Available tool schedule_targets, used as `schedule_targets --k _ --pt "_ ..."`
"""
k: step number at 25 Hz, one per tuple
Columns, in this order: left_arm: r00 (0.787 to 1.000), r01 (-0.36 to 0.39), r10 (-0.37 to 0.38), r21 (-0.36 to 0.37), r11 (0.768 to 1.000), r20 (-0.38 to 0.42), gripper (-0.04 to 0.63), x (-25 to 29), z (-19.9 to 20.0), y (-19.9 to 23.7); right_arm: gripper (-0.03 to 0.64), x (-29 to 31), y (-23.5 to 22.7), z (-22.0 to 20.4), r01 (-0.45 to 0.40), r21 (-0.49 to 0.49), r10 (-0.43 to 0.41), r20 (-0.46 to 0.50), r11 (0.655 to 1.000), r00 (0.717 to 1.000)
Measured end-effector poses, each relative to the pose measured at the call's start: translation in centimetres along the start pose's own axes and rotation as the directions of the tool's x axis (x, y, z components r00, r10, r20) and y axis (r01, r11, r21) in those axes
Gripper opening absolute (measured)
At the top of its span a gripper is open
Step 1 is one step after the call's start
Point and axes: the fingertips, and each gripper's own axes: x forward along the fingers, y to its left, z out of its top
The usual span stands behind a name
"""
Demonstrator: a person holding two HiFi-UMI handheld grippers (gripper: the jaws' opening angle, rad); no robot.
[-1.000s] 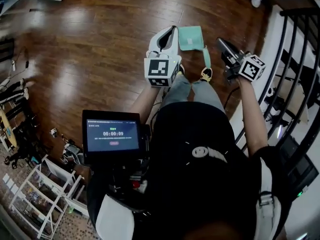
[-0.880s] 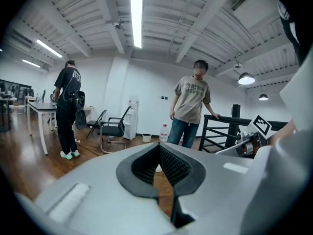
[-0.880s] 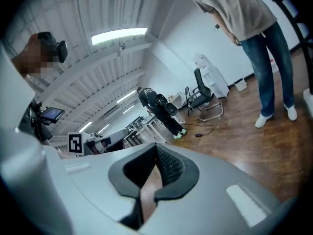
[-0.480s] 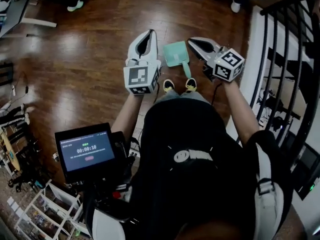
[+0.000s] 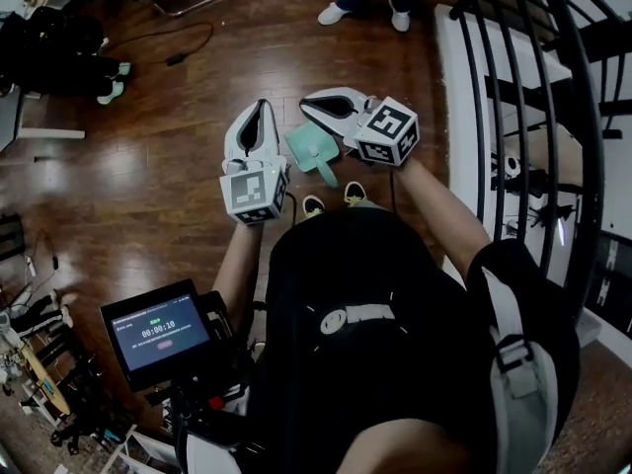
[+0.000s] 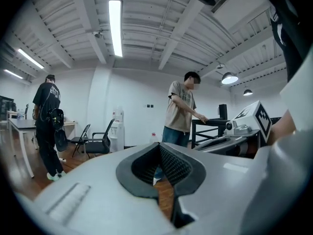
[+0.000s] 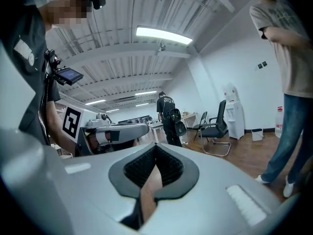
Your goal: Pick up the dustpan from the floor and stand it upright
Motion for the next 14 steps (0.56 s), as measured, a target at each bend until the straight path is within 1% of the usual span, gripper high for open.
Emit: schedule_targets --k 4,10,14 --pt "0.999 0.028 -0.028 0.009 1.000 0.021 0.020 0.7 1.2 -1.1 0.003 -0.8 -0.3 1.3 0.016 -0.013 -0.016 0.019 1.000 1.000" --pt "0.998 0.044 -0.045 0.017 0.999 0.035 0.020 1.4 2.9 -2.0 0.003 -1.5 -0.8 2.4 0.036 -0.028 -0.035 0.024 0.999 0.999" --pt "0.997 0.069 -0.069 -0.001 0.998 0.031 0.020 3.4 3.0 -4.3 0.003 -4.2 -2.7 3.2 0.083 -0.030 -0.082 0.031 0.996 0.996"
